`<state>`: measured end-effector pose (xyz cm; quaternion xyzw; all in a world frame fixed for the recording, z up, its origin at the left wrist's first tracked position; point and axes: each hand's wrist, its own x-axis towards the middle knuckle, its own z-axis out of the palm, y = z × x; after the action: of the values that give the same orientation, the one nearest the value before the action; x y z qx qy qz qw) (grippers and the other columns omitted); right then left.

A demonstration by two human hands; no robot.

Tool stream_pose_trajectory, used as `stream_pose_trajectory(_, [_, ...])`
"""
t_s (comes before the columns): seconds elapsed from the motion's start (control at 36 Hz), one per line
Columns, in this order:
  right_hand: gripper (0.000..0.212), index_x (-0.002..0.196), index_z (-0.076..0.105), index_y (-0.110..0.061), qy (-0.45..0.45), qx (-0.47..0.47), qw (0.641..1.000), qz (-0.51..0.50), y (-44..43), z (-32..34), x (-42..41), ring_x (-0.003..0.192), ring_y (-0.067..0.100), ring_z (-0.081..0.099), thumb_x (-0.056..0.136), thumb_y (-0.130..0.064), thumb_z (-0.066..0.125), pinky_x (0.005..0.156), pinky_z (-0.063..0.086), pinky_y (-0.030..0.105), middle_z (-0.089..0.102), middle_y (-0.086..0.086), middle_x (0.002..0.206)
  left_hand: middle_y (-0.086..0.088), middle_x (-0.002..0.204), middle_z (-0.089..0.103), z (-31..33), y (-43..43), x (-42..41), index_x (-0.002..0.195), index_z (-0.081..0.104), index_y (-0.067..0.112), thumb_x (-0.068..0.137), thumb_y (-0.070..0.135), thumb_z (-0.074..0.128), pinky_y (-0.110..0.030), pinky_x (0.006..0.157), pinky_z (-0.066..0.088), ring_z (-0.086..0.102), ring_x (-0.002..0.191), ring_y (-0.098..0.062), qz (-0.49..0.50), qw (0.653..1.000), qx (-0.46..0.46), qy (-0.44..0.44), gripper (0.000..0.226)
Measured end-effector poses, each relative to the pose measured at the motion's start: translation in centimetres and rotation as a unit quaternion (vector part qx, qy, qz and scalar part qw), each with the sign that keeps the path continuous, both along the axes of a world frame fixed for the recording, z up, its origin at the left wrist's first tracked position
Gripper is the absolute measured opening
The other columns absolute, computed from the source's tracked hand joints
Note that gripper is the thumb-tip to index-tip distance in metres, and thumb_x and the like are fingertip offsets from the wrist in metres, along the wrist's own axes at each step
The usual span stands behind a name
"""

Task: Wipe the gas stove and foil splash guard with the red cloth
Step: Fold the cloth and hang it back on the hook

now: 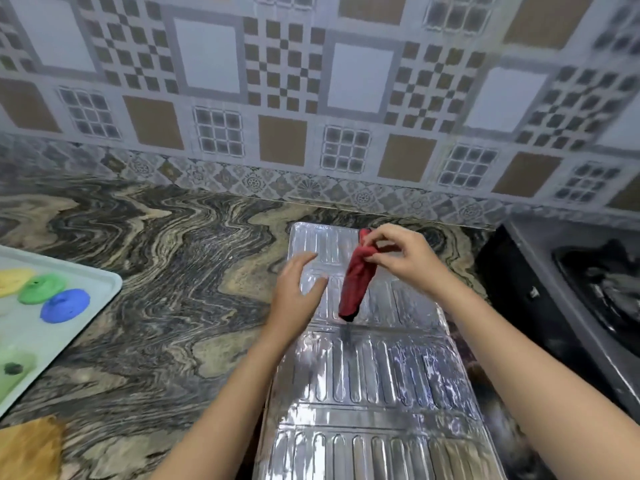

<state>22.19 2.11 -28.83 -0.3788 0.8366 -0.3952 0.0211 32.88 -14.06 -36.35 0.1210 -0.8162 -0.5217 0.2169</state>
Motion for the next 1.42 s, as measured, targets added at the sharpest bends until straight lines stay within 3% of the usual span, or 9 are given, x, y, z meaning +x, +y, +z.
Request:
stream_pose_trajectory(0.17, [0.014,0.085,0.067,-0.011,0.003,-0.059,0.998,-0.009,3.2,3.8,2.3,0.085,0.006,0.061,0.075,-0.003,0.071,0.081,0.051,0.016,0.064,-0.002,0.087,0.003,0.116,0.063,6.8,2.7,-0.8,0.117,0.055,0.024,0.093,0.011,0.052,-0.017,0.097,0.042,0.057,0.111,-0.003,-0.173,0.974,0.114,0.09,0.028])
stream_pose_trajectory(0.31, [0.017,0.084,0.07,-0.007,0.022,-0.095,0.995,-0.037,7.0,6.1,4.6,0.082,0.001,0.061,0.071,0.003,0.072,0.077,0.048,0.01,0.067,0.014,0.089,0.009,0.108,0.067,8.6,5.5,-0.8,0.107,0.062,0.027,0.091,0.012,0.054,-0.013,0.086,0.045,0.061,0.103,-0.002,-0.262,0.957,0.075,0.098,0.024])
stream_pose_trajectory(0.44, [0.017,0.078,0.071,-0.014,0.068,-0.098,0.989,-0.088,10.4,7.0,5.5,0.079,0.004,0.063,0.067,-0.003,0.077,0.075,0.048,0.013,0.068,0.001,0.08,0.0,0.105,0.066,9.4,9.0,-1.3,0.109,0.062,0.02,0.086,0.015,0.062,-0.025,0.087,0.051,0.062,0.094,-0.012,-0.291,0.951,0.051,0.087,0.024])
stream_pose_trajectory(0.67, [0.011,0.074,0.069,-0.009,0.106,-0.043,0.988,-0.107,15.3,8.6,7.1,0.075,0.014,0.062,0.068,-0.004,0.076,0.074,0.05,0.028,0.067,0.001,0.077,-0.003,0.103,0.055,11.1,13.6,-0.7,0.109,0.061,0.024,0.087,0.019,0.062,-0.01,0.074,0.04,0.051,0.088,-0.012,-0.32,0.946,-0.038,0.039,0.023])
stream_pose_trajectory(0.86, [0.015,0.073,0.062,-0.011,0.14,-0.03,0.985,-0.096,21.3,10.9,8.2,0.067,0.009,0.052,0.069,-0.007,0.077,0.064,0.042,0.022,0.059,-0.003,0.07,-0.007,0.103,0.049,13.3,18.1,0.6,0.079,0.051,0.036,0.07,0.051,0.067,-0.035,0.088,0.044,0.049,0.102,-0.022,-0.257,0.958,-0.119,0.051,0.024])
stream_pose_trajectory(1.03, [0.011,0.082,0.065,-0.011,0.144,-0.007,0.985,-0.093,27.8,12.3,9.5,0.075,0.012,0.055,0.075,-0.013,0.073,0.066,0.041,0.018,0.061,-0.002,0.079,0.001,0.087,0.065,15.5,24.4,2.7,0.081,0.052,0.021,0.08,0.015,0.071,-0.035,0.082,0.051,0.063,0.084,-0.017,-0.255,0.962,-0.074,0.056,0.02])
stream_pose_trajectory(1.17, [0.008,0.086,0.068,-0.016,0.172,-0.007,0.979,-0.105,32.9,12.9,10.9,0.086,0.017,0.057,0.079,-0.019,0.07,0.076,0.043,0.028,0.063,0.006,0.091,0.004,0.082,0.06,16.9,29.3,4.0,0.077,0.054,0.031,0.079,0.018,0.071,-0.022,0.069,0.046,0.059,0.077,-0.014,-0.219,0.967,-0.065,0.114,0.022])
stream_pose_trajectory(1.25, [0.008,0.085,0.067,-0.015,0.174,-0.028,0.978,-0.108,35.4,13.4,11.7,0.083,0.019,0.057,0.08,-0.022,0.069,0.075,0.045,0.031,0.063,0.007,0.089,-0.001,0.083,0.058,18.0,31.8,5.0,0.083,0.058,0.021,0.081,0.016,0.069,-0.015,0.061,0.042,0.054,0.07,-0.011,-0.21,0.966,-0.033,0.15,0.012])
stream_pose_trajectory(1.42, [0.011,0.084,0.063,-0.012,0.179,-0.067,0.976,-0.107,38.6,15.1,12.0,0.077,0.017,0.053,0.081,-0.022,0.068,0.069,0.039,0.022,0.057,0.004,0.085,0.005,0.079,0.062,21.5,34.8,5.3,0.089,0.066,0.014,0.082,0.016,0.069,-0.024,0.068,0.047,0.056,0.072,-0.014,-0.202,0.957,-0.072,0.196,0.008])
